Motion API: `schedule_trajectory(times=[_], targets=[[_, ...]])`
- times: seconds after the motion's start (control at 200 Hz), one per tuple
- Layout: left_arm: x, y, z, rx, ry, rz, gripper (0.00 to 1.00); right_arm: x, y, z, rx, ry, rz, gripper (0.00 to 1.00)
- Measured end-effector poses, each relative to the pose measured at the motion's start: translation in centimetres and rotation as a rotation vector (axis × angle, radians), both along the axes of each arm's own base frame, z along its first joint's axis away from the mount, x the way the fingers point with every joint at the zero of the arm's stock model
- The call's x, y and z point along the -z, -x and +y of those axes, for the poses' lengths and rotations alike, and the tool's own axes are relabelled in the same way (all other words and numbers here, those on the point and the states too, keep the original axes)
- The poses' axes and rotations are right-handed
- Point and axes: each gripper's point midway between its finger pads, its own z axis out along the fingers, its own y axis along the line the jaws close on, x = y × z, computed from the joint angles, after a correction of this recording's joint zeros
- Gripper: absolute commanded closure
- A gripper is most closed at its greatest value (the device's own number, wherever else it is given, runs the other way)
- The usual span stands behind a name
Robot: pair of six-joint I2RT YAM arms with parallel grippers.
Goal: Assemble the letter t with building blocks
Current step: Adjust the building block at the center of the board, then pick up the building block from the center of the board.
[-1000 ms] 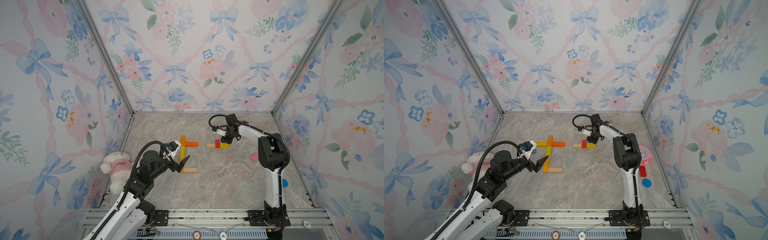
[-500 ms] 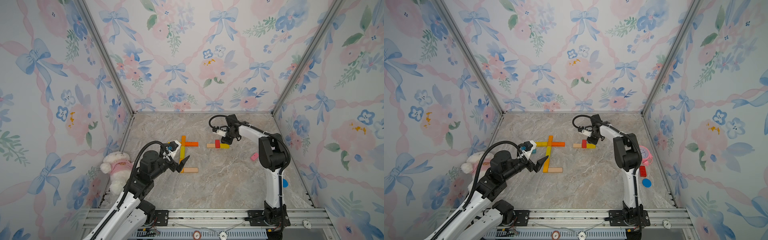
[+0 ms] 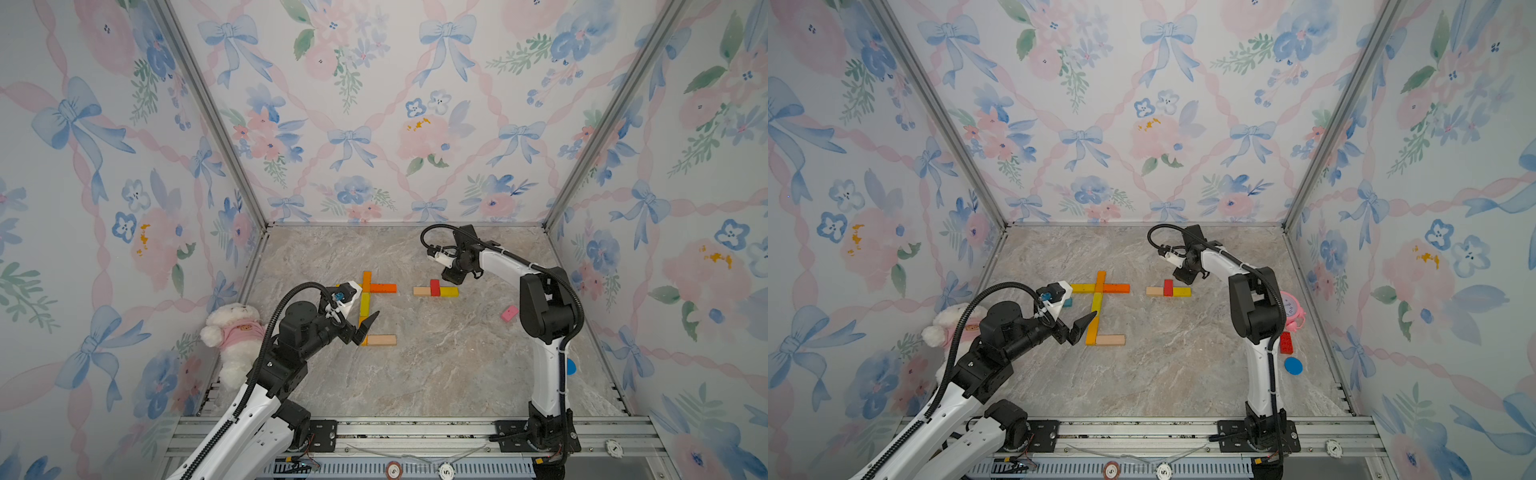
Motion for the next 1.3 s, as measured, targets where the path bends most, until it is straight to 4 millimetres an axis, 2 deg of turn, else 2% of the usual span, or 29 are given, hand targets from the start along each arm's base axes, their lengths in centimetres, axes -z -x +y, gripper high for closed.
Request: schedule_trajectory(times=[0.055, 0.115, 0.22, 0.285, 0.345, 0.39, 0.425, 0.465, 0.53, 0.58, 0.655, 0.73, 0.83, 0.97, 1.11, 1.3], targets=[[0.0, 0.0, 0.0, -0.002, 0.0, 0.0, 0.02, -1.7, -0.4, -0.1, 0.024, -0.028, -0.03, 0.46], [0.0, 0.0, 0.0, -0.003, 0.0, 0.0, 0.02, -4.5, -0.9, -0.4, 0.053, -0.067, -0.08, 0.46], [0.0, 0.0, 0.0, -0.003, 0.0, 0.0, 0.02, -10.6, -1.2, -1.3, 0.146, -0.149, -0.184, 0.44], [0.0, 0.0, 0.1, -0.004, -0.001, 0.0, 0.02, -14.7, -0.9, -2.7, 0.282, -0.232, -0.225, 0.43], [0.0, -0.1, 0.1, -0.011, -0.002, -0.001, 0.02, -17.8, -0.1, -4.9, 0.464, -0.344, -0.2, 0.46], [0.0, -0.2, 0.2, -0.017, -0.003, -0.001, 0.02, -19.8, 0.5, -7.4, 0.612, -0.437, -0.161, 0.48], [0.0, -0.2, 0.3, -0.021, -0.004, -0.001, 0.02, -20.8, 1.1, -10.1, 0.744, -0.512, -0.131, 0.48], [0.1, -0.3, 0.4, -0.027, -0.006, -0.001, 0.02, -21.2, 2.2, -13.2, 0.885, -0.574, -0.103, 0.47], [0.1, -0.4, 0.4, -0.031, -0.008, 0.001, 0.02, -19.7, 5.5, -17.9, 1.109, -0.618, -0.046, 0.45], [0.2, -0.4, 0.4, -0.034, -0.009, 0.003, 0.02, -17.8, 8.6, -20.0, 1.245, -0.606, 0.022, 0.44], [0.3, -0.5, 0.4, -0.036, -0.012, 0.007, 0.02, -15.4, 12.1, -20.1, 1.352, -0.591, 0.129, 0.43], [0.4, -0.5, 0.4, -0.036, -0.012, 0.009, 0.02, -13.2, 14.0, -19.3, 1.408, -0.574, 0.218, 0.41], [0.4, -0.5, 0.4, -0.037, -0.011, 0.009, 0.02, -10.5, 15.4, -18.6, 1.458, -0.534, 0.31, 0.41], [0.3, -0.5, 0.5, -0.04, -0.011, 0.008, 0.02, -7.5, 16.1, -17.5, 1.488, -0.475, 0.391, 0.41], [0.2, -0.4, 0.5, -0.04, -0.008, 0.002, 0.02, -4.5, 16.1, -16.7, 1.503, -0.383, 0.436, 0.41], [-0.2, -0.3, 0.6, -0.04, -0.001, -0.009, 0.02, -1.1, 16.0, -16.9, 1.535, -0.252, 0.448, 0.42]])
